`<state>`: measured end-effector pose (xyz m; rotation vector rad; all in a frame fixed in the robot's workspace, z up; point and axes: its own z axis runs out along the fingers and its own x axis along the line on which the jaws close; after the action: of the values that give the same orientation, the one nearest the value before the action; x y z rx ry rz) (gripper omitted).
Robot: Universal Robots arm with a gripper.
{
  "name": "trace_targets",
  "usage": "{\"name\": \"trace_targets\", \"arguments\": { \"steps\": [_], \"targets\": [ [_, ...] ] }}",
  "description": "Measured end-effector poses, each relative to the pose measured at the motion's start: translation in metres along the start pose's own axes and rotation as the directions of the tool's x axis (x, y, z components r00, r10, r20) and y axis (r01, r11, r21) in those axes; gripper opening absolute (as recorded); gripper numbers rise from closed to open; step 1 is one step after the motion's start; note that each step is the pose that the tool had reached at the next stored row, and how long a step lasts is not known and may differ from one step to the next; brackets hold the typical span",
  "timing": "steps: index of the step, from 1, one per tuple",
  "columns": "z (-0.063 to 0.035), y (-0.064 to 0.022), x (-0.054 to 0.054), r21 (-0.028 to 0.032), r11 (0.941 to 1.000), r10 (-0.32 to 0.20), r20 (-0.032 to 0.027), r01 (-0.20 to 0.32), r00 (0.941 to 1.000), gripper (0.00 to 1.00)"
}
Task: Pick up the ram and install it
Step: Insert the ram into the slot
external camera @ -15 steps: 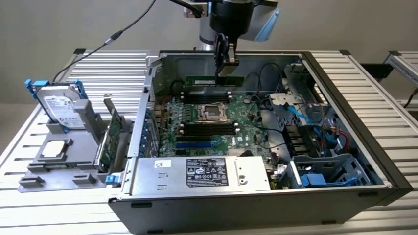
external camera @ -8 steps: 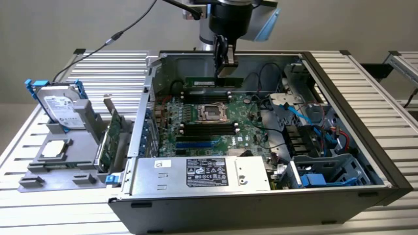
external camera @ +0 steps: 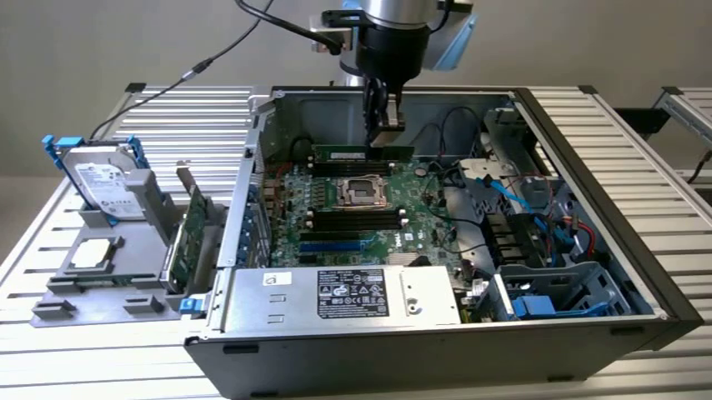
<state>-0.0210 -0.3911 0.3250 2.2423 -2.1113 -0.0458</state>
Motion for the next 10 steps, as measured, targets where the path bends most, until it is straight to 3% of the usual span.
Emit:
{"name": "trace_targets", "arguments": {
  "steps": [10],
  "targets": [
    [0.0182, -0.0009, 0.004, 0.0, 1.0, 0.0, -0.0001, 0.0, 1.0, 0.14]
  ]
}}
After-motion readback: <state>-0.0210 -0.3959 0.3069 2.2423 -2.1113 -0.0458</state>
